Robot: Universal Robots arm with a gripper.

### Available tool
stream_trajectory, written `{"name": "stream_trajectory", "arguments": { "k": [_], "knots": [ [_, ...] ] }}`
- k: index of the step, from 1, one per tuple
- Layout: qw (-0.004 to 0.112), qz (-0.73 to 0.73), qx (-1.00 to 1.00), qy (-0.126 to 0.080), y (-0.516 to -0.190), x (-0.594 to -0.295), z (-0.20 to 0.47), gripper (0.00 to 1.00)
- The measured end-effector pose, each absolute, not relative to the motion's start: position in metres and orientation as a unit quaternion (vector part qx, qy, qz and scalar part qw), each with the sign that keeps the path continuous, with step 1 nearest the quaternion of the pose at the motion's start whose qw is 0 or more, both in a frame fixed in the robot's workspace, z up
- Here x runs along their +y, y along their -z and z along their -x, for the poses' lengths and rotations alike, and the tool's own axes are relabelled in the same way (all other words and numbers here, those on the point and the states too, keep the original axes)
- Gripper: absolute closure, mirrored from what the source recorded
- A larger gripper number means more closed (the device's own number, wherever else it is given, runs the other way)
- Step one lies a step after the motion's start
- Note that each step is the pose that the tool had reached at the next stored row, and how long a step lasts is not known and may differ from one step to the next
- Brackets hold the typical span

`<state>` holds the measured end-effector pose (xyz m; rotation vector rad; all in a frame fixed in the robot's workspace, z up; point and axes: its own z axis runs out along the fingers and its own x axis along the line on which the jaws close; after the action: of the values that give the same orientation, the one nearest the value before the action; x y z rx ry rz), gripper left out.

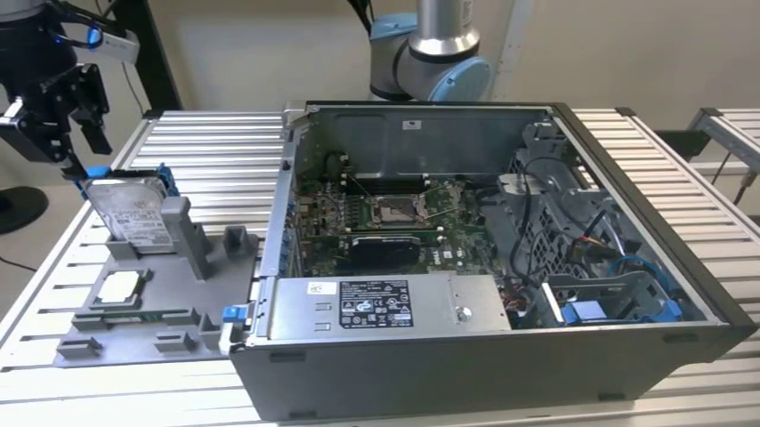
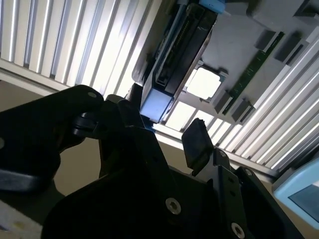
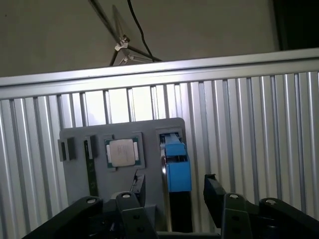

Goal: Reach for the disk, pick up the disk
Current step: 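Pick up the disk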

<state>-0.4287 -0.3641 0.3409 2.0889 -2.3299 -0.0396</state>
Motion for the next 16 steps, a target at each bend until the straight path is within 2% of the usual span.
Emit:
{"name": "stream_trajectory", "arguments": {
  "k": [16],
  "knots": [
    [0.006,-0.668,-0.744,0.013,-0.326,-0.364,0.429,0.0]
  ]
}}
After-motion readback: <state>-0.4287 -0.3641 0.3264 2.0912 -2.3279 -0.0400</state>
